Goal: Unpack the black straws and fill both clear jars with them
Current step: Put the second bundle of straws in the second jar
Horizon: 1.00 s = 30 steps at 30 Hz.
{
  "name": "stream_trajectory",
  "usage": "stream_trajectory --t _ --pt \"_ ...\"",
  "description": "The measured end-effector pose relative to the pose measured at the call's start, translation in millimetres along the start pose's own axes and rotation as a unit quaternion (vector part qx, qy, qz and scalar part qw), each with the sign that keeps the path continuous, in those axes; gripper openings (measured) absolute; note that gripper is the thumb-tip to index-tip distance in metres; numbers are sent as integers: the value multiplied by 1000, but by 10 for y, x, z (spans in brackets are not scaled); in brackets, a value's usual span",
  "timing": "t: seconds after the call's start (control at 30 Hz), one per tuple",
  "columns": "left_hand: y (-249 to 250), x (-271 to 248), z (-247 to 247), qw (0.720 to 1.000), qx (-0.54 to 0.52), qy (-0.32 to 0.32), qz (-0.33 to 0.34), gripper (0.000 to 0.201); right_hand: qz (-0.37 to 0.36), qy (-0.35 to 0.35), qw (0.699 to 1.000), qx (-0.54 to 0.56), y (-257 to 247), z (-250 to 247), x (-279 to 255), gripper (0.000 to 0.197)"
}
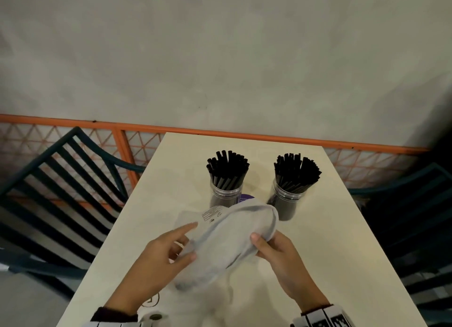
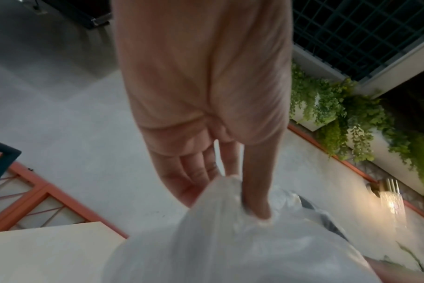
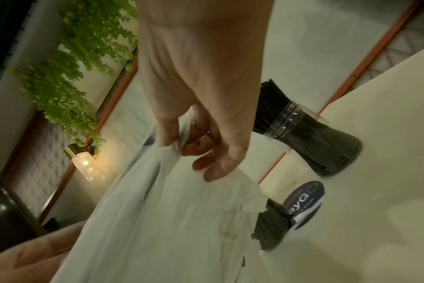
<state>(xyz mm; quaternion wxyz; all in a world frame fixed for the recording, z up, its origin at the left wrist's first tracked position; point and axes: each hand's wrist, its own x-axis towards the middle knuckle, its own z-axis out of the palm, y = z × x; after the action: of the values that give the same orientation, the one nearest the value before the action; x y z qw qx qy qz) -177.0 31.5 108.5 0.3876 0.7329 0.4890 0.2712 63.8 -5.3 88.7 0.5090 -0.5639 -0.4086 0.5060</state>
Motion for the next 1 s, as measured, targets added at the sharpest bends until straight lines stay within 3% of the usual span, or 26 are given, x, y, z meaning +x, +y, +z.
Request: stream_trajectory --t 0.1,0.13,0.2,0.27,0.3,0.37,0.4,0.47,0.5,0.57,0.63,0.7,0.77,0.87,0.93,0.97,1.0 --pt "-50 -37 -98 996 55 53 37 37 -97 21 994 -48 -74 90 42 12" --pt "-93 -50 -160 992 60 104 37 35 -149 62 983 -89 -59 79 74 22" --pt "-193 -81 -306 977 55 203 33 37 -241 129 940 -202 -39 63 106 29" --pt "-279 -128 -388 969 64 237 25 32 -272 122 904 -305 31 102 104 23" --pt "-341 -151 -390 968 71 239 13 28 -265 103 897 -339 89 125 99 28" --pt "-488 -188 -339 969 82 230 -34 33 -204 10 914 -351 170 152 69 32" --pt "-564 -220 -302 970 87 218 -56 36 -181 -54 914 -359 188 152 34 46" --pt "-705 -299 -229 973 102 191 -76 37 -148 -169 901 -371 184 177 -33 94" --pt "-768 -337 -193 974 108 185 -78 37 -134 -199 901 -362 131 211 -70 104" --pt "-852 -388 -132 972 107 188 -97 44 -121 -258 913 -291 -15 286 -147 100" --pt "-907 -420 -82 966 113 203 -110 53 -81 -317 925 -192 -137 377 -219 84" --pt "-929 -429 -43 960 120 225 -113 58 -65 -299 937 -168 -145 544 -248 65" --pt "-956 -429 0 959 125 230 -106 61 -90 -221 926 -291 -14 761 -185 61" --pt "-1061 -467 19 968 134 191 -96 68 -85 -162 852 -490 438 967 11 82" --pt "-1064 -553 -1 978 134 120 -103 61 -56 -149 803 -575 726 991 113 75" --pt "-1044 -594 -3 983 137 69 -100 55 -3 -165 791 -589 839 1014 137 69" --pt "-999 -620 2 983 153 27 -94 54 2 -159 777 -609 974 1043 174 63"
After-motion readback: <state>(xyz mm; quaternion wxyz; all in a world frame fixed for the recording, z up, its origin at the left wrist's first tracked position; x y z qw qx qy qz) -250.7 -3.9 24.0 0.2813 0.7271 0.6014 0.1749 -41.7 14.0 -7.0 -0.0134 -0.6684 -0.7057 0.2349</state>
